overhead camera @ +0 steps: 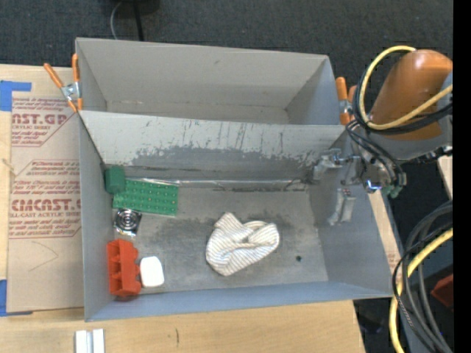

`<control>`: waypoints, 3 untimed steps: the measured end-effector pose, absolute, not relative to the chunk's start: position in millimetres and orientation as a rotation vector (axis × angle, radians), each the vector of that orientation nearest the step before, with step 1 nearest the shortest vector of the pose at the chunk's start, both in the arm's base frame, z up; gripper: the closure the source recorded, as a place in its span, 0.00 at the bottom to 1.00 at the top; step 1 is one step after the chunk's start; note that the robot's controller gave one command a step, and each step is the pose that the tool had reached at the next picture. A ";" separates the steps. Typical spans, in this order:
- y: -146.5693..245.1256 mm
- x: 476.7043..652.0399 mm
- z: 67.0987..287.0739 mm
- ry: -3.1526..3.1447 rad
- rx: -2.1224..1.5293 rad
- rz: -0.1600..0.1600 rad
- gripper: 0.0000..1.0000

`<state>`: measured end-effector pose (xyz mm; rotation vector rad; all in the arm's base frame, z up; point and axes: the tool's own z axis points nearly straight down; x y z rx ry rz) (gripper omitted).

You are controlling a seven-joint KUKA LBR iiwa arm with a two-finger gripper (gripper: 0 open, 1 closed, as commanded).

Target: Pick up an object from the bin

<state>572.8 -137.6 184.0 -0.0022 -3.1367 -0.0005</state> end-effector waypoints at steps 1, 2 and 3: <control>-137.2 572.4 185.4 -3.137 -0.001 -0.001 0.00; -135.8 568.1 201.9 -3.137 0.076 -0.002 0.00; -110.3 545.4 201.4 -3.146 0.139 0.003 0.00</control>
Offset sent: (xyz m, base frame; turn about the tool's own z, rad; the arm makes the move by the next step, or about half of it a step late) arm -0.0287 0.0013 0.0954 -0.2567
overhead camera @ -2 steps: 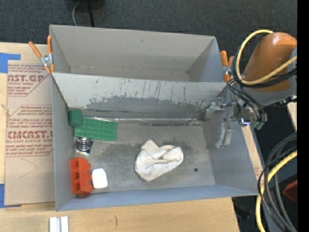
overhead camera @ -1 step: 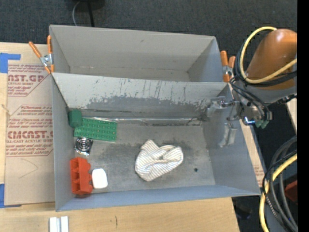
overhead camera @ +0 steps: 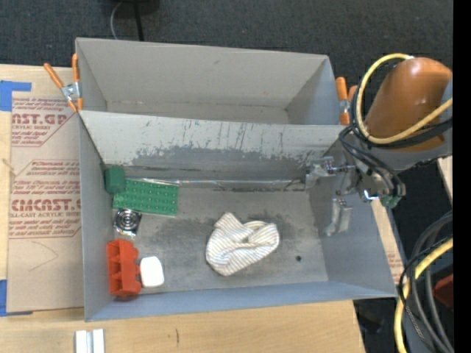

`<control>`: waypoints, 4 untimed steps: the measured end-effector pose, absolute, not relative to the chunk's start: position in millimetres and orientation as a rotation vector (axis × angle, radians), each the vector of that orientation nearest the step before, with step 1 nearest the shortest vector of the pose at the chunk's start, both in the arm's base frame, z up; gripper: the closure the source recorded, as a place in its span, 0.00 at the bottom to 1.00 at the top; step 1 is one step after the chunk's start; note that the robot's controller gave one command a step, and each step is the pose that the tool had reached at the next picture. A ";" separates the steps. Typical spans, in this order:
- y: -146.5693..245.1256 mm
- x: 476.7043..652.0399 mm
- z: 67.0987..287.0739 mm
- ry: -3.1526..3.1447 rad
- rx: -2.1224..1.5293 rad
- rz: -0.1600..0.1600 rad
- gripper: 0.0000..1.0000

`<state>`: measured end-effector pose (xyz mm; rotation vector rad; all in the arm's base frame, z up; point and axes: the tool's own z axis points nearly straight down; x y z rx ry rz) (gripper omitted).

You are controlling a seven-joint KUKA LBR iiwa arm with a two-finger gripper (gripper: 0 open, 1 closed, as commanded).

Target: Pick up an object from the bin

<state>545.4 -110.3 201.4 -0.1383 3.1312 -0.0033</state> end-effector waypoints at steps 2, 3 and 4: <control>-61.2 534.2 147.1 3.126 0.315 0.002 0.00; -46.2 534.7 131.8 3.138 -0.122 0.000 0.00; -17.1 536.1 111.5 3.139 -0.069 0.002 0.00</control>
Offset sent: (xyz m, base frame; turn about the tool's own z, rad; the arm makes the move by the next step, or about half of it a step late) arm -0.0187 0.0698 -0.0827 -0.0712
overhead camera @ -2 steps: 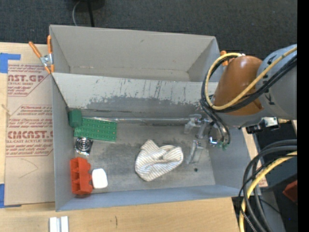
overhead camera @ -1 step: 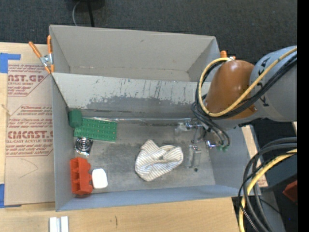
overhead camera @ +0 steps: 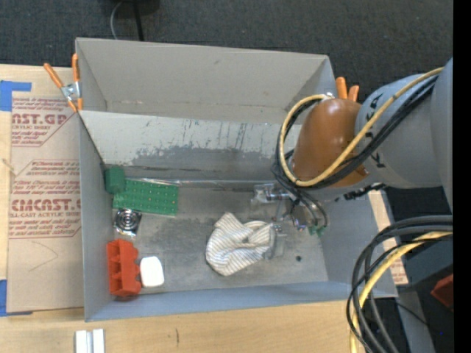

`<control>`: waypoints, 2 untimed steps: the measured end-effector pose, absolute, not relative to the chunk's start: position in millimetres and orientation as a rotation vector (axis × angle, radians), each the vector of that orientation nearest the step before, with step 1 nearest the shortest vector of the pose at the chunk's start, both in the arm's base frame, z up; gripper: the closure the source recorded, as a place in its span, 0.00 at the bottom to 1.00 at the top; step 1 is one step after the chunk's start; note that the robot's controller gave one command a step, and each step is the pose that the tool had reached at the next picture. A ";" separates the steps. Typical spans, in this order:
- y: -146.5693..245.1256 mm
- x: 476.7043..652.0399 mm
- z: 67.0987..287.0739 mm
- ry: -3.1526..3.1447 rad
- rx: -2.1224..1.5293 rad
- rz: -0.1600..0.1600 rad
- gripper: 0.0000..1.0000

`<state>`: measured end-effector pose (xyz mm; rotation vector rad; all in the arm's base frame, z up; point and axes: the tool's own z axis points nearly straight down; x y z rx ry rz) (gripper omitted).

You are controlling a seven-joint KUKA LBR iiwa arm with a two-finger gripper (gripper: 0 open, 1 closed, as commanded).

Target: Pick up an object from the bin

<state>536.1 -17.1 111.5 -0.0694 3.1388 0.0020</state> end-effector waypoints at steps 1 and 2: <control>0.3 511.3 71.1 3.133 0.210 0.001 1.00; 0.3 511.3 71.1 3.133 0.210 0.001 1.00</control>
Offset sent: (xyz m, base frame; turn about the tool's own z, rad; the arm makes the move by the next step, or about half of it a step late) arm 0.0000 0.0000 0.0000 0.0000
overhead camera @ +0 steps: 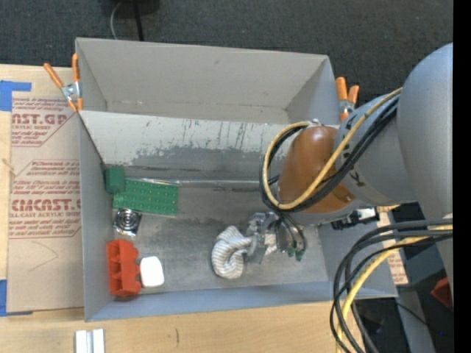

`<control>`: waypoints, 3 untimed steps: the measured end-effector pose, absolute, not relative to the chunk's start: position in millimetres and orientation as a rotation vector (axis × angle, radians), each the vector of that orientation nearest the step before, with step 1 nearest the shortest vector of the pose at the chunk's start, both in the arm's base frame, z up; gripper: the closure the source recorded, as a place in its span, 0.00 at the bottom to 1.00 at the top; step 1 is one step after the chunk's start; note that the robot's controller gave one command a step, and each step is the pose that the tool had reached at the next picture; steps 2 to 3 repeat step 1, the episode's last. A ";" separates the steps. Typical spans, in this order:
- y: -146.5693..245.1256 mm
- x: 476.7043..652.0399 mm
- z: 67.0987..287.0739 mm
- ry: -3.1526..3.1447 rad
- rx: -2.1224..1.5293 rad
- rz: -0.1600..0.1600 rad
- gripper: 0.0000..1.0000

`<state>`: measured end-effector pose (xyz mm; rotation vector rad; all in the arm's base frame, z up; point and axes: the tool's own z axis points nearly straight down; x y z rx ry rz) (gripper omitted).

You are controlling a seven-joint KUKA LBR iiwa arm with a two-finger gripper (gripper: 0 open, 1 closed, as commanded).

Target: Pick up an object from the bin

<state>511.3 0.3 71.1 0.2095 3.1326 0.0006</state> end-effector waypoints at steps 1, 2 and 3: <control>-7.1 506.7 245.5 3.139 0.171 0.001 1.00; -7.1 506.7 245.5 3.139 0.171 0.001 1.00; -7.1 506.7 245.5 3.139 0.171 0.001 1.00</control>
Offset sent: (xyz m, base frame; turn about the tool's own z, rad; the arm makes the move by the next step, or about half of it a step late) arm 0.0000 0.0000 0.0000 0.0000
